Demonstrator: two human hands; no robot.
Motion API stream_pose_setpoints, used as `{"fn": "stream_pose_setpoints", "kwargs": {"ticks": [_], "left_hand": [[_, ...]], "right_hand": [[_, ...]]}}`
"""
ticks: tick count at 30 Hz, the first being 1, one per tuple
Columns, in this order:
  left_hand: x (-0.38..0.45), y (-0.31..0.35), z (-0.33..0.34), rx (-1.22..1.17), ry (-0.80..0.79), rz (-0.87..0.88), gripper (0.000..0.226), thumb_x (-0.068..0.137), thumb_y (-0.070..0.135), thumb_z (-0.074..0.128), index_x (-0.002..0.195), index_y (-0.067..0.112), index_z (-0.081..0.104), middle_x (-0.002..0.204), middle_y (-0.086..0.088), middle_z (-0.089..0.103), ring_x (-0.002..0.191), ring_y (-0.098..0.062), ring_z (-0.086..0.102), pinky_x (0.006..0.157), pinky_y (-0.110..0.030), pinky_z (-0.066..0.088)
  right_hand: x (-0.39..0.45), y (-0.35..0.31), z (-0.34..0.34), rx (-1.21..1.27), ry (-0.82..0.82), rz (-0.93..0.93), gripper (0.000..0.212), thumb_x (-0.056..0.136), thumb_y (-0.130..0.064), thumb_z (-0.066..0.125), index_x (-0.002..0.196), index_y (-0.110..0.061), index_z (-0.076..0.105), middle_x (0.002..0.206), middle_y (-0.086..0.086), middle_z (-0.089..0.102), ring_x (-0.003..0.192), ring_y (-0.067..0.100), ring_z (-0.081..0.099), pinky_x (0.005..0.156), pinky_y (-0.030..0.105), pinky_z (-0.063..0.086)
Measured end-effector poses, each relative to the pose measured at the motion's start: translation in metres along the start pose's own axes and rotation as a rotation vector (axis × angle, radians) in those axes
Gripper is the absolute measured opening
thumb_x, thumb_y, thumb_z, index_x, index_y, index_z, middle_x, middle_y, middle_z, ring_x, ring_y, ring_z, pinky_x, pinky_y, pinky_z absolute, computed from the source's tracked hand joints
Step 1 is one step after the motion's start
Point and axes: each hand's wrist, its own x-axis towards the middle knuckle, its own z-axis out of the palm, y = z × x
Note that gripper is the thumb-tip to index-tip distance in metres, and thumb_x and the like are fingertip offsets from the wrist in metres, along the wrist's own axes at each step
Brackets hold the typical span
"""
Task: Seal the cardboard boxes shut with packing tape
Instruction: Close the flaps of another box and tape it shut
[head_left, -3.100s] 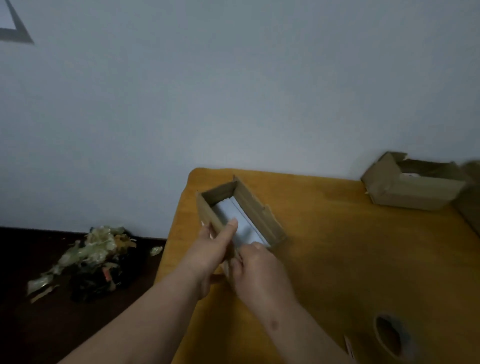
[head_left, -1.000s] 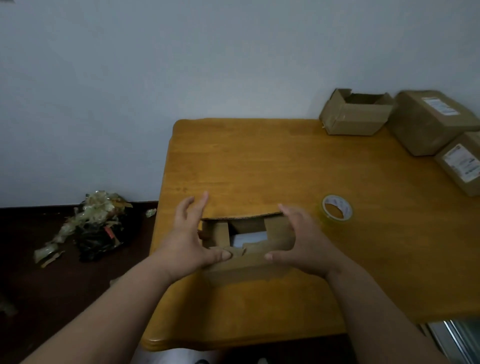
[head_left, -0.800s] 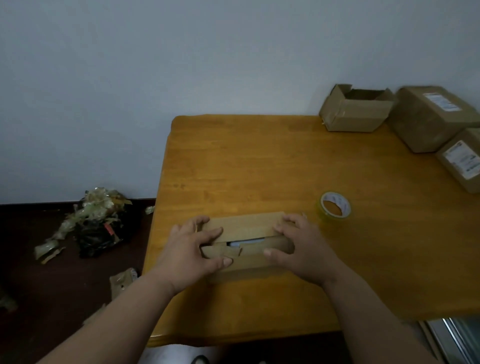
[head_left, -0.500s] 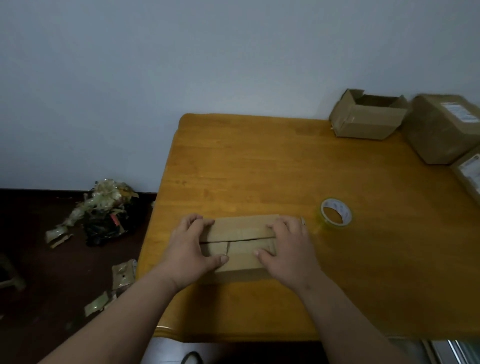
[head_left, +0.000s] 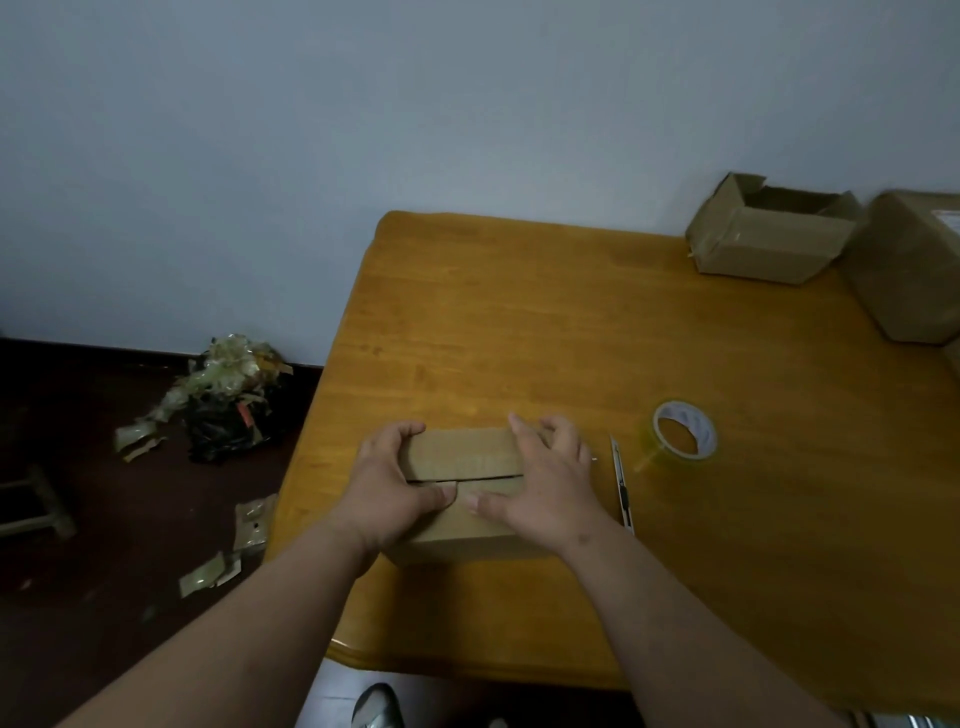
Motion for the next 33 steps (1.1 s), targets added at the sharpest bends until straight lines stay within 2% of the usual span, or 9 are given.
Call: {"fn": "stream_pose_setpoints", "kwargs": {"ticks": [3,5,7,10,12,16,21,23,33], "left_hand": [[0.001,0.000,0.004,0.026,0.039,-0.008,0.071,0.070,0.014,0.084,0.125,0.038,0.045,0.122,0.007,0.037,0.112,-0.017,0.042,0.099,-0.038,0.041],[0.003,0.000,0.005,0.044,0.047,-0.011,0.072,0.070,0.013,0.084,0.126,0.037,0.046,0.122,0.006,0.037,0.113,-0.018,0.042,0.101,-0.039,0.040],[0.004,-0.001,0.004,0.043,0.033,-0.006,0.069,0.073,0.014,0.082,0.127,0.038,0.045,0.123,0.005,0.037,0.114,-0.019,0.042,0.100,-0.040,0.040],[0.002,-0.003,-0.001,0.049,-0.018,0.030,0.066,0.079,0.016,0.078,0.130,0.039,0.043,0.127,0.007,0.035,0.115,-0.018,0.041,0.100,-0.038,0.039],[0.001,-0.005,-0.004,0.056,-0.053,0.052,0.065,0.082,0.018,0.076,0.134,0.038,0.041,0.129,0.008,0.034,0.116,-0.015,0.040,0.099,-0.034,0.038],[0.002,-0.002,-0.005,0.073,-0.066,0.064,0.063,0.082,0.026,0.076,0.132,0.040,0.039,0.128,0.008,0.033,0.115,-0.015,0.040,0.096,-0.030,0.036],[0.002,-0.002,-0.003,0.075,-0.077,0.070,0.064,0.081,0.024,0.078,0.131,0.039,0.041,0.129,0.008,0.033,0.118,-0.016,0.040,0.100,-0.032,0.036],[0.003,-0.003,-0.003,0.064,-0.076,0.068,0.065,0.081,0.024,0.078,0.131,0.040,0.041,0.130,0.008,0.034,0.119,-0.015,0.039,0.103,-0.032,0.035],[0.007,-0.003,-0.001,0.068,-0.057,0.068,0.065,0.080,0.021,0.079,0.128,0.041,0.041,0.130,0.008,0.034,0.118,-0.014,0.038,0.105,-0.033,0.036]], "right_hand": [[0.000,0.001,0.003,0.008,0.012,0.005,0.108,0.071,-0.062,0.076,0.154,-0.040,0.010,0.155,-0.016,-0.008,0.146,0.024,-0.001,0.119,0.045,0.021],[-0.001,0.003,0.006,-0.016,0.068,-0.022,0.106,0.070,-0.064,0.074,0.152,-0.039,0.011,0.155,-0.015,-0.008,0.146,0.024,0.000,0.119,0.047,0.021],[-0.009,0.006,0.012,-0.103,0.185,-0.132,0.085,0.074,-0.066,0.066,0.144,-0.036,0.028,0.149,-0.008,0.010,0.139,0.023,0.013,0.116,0.046,0.023],[-0.024,0.009,0.022,-0.201,0.356,-0.343,0.039,0.081,-0.056,0.054,0.112,-0.032,0.053,0.117,-0.008,0.038,0.115,0.017,0.035,0.104,0.044,0.032],[-0.027,0.009,0.022,-0.228,0.307,-0.377,0.031,0.085,-0.050,0.049,0.109,-0.032,0.057,0.109,-0.013,0.044,0.110,0.014,0.038,0.101,0.042,0.032],[-0.018,-0.004,0.009,-0.212,0.177,-0.294,0.038,0.091,-0.048,0.049,0.126,-0.036,0.056,0.119,-0.014,0.047,0.120,0.014,0.033,0.100,0.036,0.022],[-0.007,-0.022,0.002,-0.189,0.024,-0.096,0.014,0.087,-0.043,0.055,0.099,-0.039,0.061,0.113,-0.013,0.047,0.119,0.016,0.031,0.097,0.036,0.022],[-0.003,-0.026,0.003,-0.215,0.000,-0.053,0.009,0.089,-0.042,0.052,0.094,-0.038,0.059,0.113,-0.012,0.047,0.119,0.017,0.031,0.096,0.038,0.023],[-0.001,-0.024,0.008,-0.203,0.005,-0.081,0.017,0.099,-0.036,0.042,0.098,-0.032,0.058,0.112,-0.011,0.047,0.114,0.016,0.033,0.093,0.037,0.022]]}}
